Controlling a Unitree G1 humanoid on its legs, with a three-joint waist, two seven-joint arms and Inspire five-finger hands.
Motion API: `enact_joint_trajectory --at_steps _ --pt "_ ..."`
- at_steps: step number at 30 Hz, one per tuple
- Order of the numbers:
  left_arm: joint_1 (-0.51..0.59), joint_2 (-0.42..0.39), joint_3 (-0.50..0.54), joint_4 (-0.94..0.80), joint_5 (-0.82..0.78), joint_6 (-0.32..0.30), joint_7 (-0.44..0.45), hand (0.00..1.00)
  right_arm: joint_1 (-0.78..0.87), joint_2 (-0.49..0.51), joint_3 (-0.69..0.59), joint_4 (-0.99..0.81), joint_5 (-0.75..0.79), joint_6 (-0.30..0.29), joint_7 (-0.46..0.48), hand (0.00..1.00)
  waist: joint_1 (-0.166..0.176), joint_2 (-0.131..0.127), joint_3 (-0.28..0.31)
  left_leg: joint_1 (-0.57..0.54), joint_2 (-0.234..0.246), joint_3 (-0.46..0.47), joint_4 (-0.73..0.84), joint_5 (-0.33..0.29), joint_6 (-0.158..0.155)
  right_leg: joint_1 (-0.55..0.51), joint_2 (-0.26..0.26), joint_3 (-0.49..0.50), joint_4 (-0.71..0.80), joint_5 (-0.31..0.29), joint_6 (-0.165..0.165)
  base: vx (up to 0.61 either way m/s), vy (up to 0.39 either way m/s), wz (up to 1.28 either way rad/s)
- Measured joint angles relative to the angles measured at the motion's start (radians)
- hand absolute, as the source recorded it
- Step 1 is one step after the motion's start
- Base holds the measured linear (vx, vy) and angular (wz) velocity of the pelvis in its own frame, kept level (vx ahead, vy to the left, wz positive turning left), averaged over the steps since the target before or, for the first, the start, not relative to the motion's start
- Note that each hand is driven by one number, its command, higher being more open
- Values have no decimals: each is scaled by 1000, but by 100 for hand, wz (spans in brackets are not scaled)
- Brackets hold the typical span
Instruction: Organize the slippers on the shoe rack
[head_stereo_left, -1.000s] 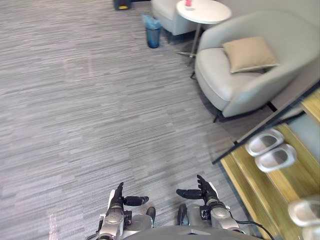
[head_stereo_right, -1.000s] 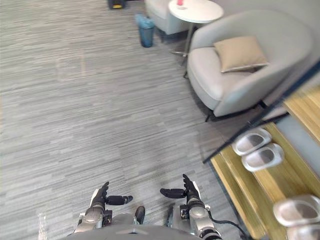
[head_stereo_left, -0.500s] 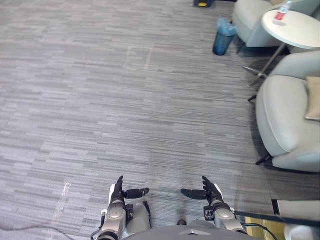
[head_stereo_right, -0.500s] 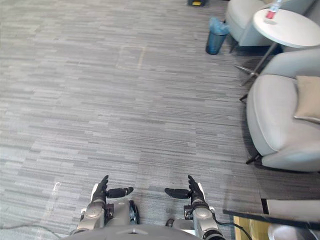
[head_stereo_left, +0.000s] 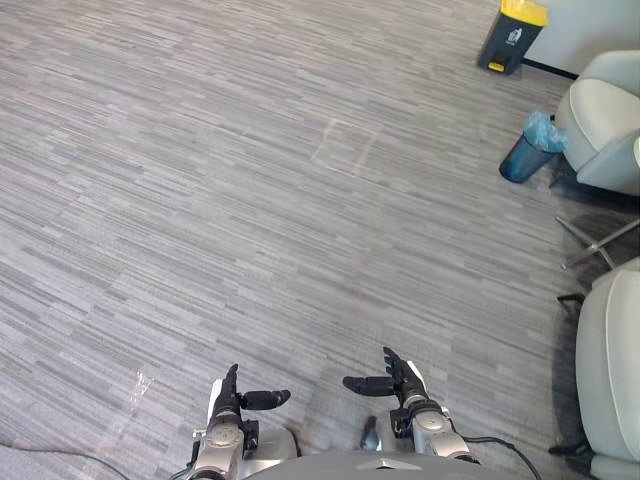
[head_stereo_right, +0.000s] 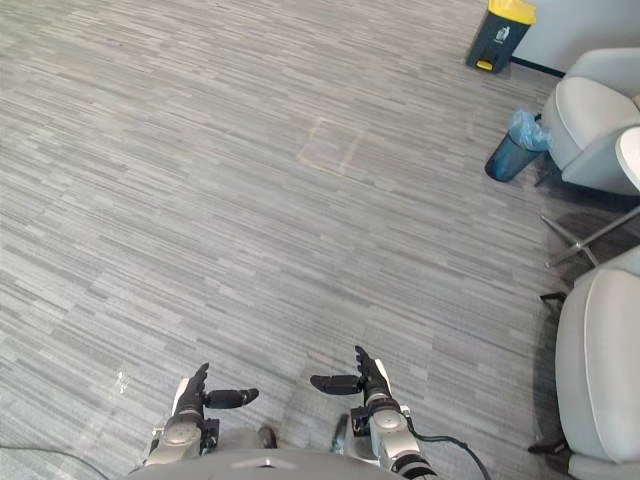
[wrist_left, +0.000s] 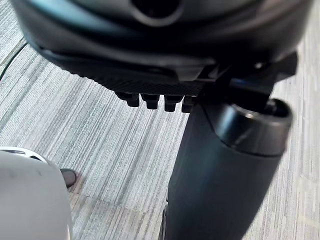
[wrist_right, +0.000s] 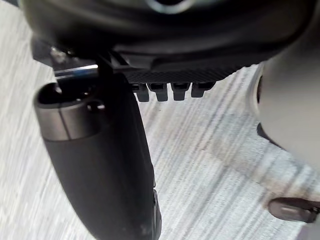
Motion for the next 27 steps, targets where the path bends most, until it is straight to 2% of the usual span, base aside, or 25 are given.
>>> enact_joint_trajectory --at_steps 1,2,4,5,6,7,8,9,10,11,12,14,15,16,17,18,19,20,21,22,23,24,25,26,27 --pt "0 4 -8 3 0 1 -9 100 1 0 0 -3 1 -9 1 100 -8 -4 1 22 1 -31 -10 -20 -21 -4 14 17 -130 128 -10 526 -148 91" --pt "2 0 -10 11 0 0 -11 100 -2 -9 -2 -2 1 -5 1 100 -14 12 -5 49 20 -73 -21 -33 -38 21 41 25 -128 162 -53 645 -185 79" --pt "6 -15 -10 8 2 -5 -15 100 -7 -10 -12 1 1 -1 -1 100 11 27 -10 51 28 -94 -12 -26 -50 0 29 26 -42 93 -64 578 -187 51" --pt "7 -21 -9 5 10 -4 -20 100 -8 -12 -30 3 2 11 -3 100 6 32 -9 33 22 -133 67 -14 -70 18 4 12 8 27 -54 561 -198 67" --pt "8 -26 -4 4 10 -4 -19 100 -2 -13 -32 0 2 14 -4 100 -2 34 -10 3 24 -152 158 -13 -74 56 1 -6 -13 4 -51 559 -202 93" --pt "9 -37 23 -4 10 -4 -19 100 13 -13 -30 -15 1 20 -4 100 -6 41 -9 -71 42 -168 368 11 -117 127 7 -40 -61 -6 -48 524 -203 79" --pt "23 -51 76 -42 9 -2 -17 100 40 -11 -27 -54 2 24 -7 100 11 55 -10 -200 107 -133 667 49 -187 222 40 -57 -138 -10 -54 498 -191 53" --pt "30 -59 97 -63 6 -3 -16 100 49 -7 -28 -63 3 26 -8 100 17 61 -10 -236 142 -100 757 46 -182 259 56 -57 -165 -11 -55 555 -174 21" --pt "37 -67 121 -91 4 -4 -11 100 55 8 -29 -68 7 27 -12 100 29 59 -9 -298 197 -40 865 26 -147 336 75 -58 -224 -12 -58 448 -110 -1" --pt "35 -58 119 -105 0 -6 -11 100 56 19 -29 -67 8 28 -14 100 41 46 -10 -346 215 11 872 9 -120 392 76 -57 -275 -12 -57 541 -91 -2" --pt "33 -53 118 -114 -1 -9 -12 100 53 23 -30 -67 8 27 -17 100 44 36 -9 -380 216 35 844 -3 -109 420 72 -53 -301 -12 -57 444 5 -13" --pt "21 -51 118 -120 -5 -18 -11 100 36 22 -29 -65 8 28 -22 100 57 27 -3 -448 198 65 690 -26 -94 459 58 -44 -334 -11 -55 507 115 -26" --pt "6 -49 118 -120 -11 -17 -12 100 24 20 -30 -63 8 30 -29 100 69 16 5 -496 141 51 452 11 -75 484 26 -36 -340 -19 -34 385 153 -26" --pt "5 -48 118 -120 -12 -20 -10 100 23 20 -29 -63 8 29 -29 100 71 14 6 -504 120 41 362 61 -67 493 16 -31 -340 -27 -18 518 221 -37" --pt "3 -47 118 -122 -24 -27 -9 100 18 17 -30 -48 7 29 -30 100 84 1 8 -488 79 28 312 180 -36 516 1 -8 -346 -39 8 452 141 6" --pt "-14 -27 110 -118 -24 -28 -3 100 13 31 -26 -28 7 30 -29 100 73 -41 2 -466 39 30 276 180 -21 516 -32 7 -354 -11 7 554 180 23" --pt "-20 -22 108 -114 -29 -29 1 100 5 33 -22 -13 7 31 -27 100 68 -42 2 -470 40 23 286 165 -5 517 -27 25 -355 35 17 641 212 41" --pt "-20 -13 107 -91 -38 -20 -1 100 -2 39 -20 1 6 31 -26 100 73 -45 -2 -458 43 25 317 135 6 523 -27 70 -331 98 44 605 241 14" --pt "-20 -13 110 -90 -43 -18 -1 100 -2 39 -21 1 6 30 -26 100 73 -44 -2 -454 45 25 321 131 8 521 -28 77 -318 104 50 602 246 -3" --pt "-10 -13 110 -77 -46 -11 1 100 -2 40 -21 2 5 29 -26 100 67 -38 -5 -386 44 36 313 60 5 478 -44 115 -136 137 82 486 178 -8" --pt "-5 -11 107 -71 -48 -10 1 100 -1 40 -22 3 4 29 -26 100 65 -39 -4 -338 42 36 286 29 -14 438 -63 123 1 158 88 382 112 -9" --pt "-5 -6 95 -62 -48 -5 -3 100 0 40 -22 3 4 30 -25 100 62 -45 -1 -290 37 43 261 17 -8 377 -100 125 165 206 82 463 79 -14" --pt "-4 9 70 -46 -48 -2 -4 100 3 40 -20 4 0 30 -23 100 56 -42 1 -223 32 55 227 3 -6 289 -128 123 363 177 61 453 29 -12" --pt "0 20 54 -28 -41 2 -2 100 5 40 -16 2 -3 30 -21 100 36 -35 2 -139 36 57 169 -2 -8 205 -124 109 492 101 28 567 17 -10" --pt "1 21 52 -24 -36 4 -3 100 5 36 -8 -1 -3 29 -21 100 26 -29 6 -98 42 58 137 0 -10 171 -112 96 507 68 13 388 5 0"
